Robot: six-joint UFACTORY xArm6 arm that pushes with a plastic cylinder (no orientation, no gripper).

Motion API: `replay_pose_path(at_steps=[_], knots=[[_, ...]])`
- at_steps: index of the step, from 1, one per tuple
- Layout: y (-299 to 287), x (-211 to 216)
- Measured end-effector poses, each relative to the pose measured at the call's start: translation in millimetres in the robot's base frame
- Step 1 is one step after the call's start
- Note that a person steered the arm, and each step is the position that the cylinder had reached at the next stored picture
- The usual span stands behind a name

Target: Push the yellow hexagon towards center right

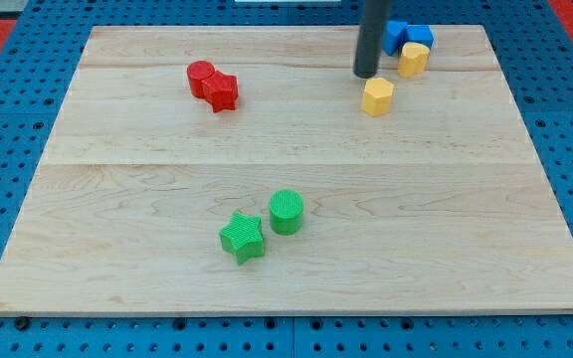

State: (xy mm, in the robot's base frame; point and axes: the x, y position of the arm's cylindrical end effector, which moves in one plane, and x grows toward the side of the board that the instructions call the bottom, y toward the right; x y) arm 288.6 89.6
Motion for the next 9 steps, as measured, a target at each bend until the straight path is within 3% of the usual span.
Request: replay_pose_path(at_steps=[3, 4, 6, 8, 9], knots=[[65.0, 80.5], [24.3, 70.9], [21.0, 106.1], [5.2, 108.2], [9.5, 144.3]])
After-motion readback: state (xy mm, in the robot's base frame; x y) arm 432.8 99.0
